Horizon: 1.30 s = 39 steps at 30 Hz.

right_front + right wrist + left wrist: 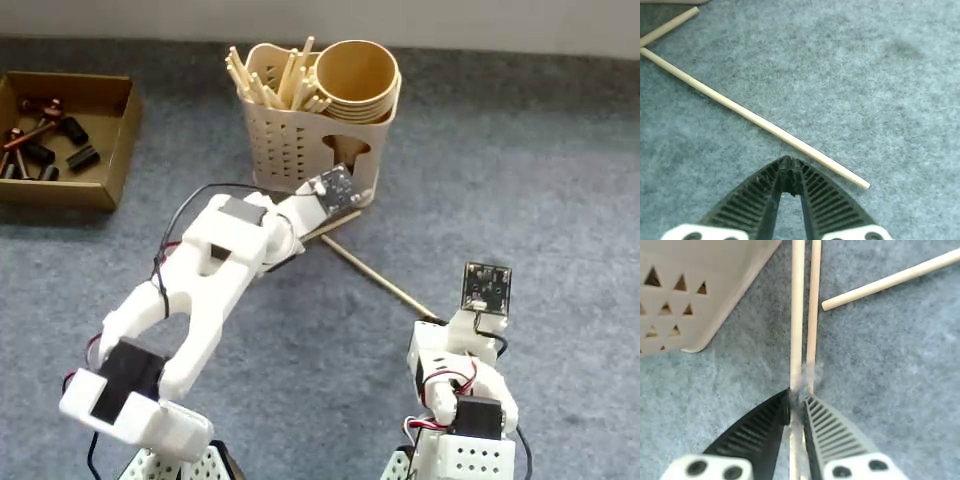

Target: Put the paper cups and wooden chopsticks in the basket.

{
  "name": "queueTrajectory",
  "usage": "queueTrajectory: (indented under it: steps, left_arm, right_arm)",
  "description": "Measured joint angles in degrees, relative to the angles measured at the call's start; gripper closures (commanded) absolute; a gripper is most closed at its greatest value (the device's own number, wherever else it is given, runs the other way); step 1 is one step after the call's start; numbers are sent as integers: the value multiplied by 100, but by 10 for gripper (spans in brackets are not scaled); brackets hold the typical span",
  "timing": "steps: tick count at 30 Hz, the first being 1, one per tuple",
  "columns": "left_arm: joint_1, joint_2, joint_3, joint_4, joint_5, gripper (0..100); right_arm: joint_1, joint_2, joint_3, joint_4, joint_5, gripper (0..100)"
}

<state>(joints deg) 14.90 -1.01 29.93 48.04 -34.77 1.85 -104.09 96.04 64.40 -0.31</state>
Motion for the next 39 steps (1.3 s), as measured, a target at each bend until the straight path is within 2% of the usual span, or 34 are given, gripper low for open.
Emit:
queueTrajectory:
  steps: [10, 16, 25, 30, 35, 39]
  left_arm:
    - [-9, -932, 1064, -1029, 0, 995]
    - [18, -1758, 1741, -1767, 624, 995]
    - [-18, -3147, 2804, -2541, 1116, 995]
    - [26, -4149, 3367, -2629, 1134, 995]
    - [35, -5081, 3763, -2629, 1468, 995]
    - [35, -5644, 3991, -2620, 1389, 995]
  right_arm:
    - [0, 0, 0, 0, 0, 993]
    - [0, 0, 0, 0, 0, 993]
    - [0, 0, 0, 0, 0, 993]
    - [0, 0, 0, 0, 0, 993]
    - [0, 0, 0, 0, 0, 993]
    - [0, 0, 0, 0, 0, 993]
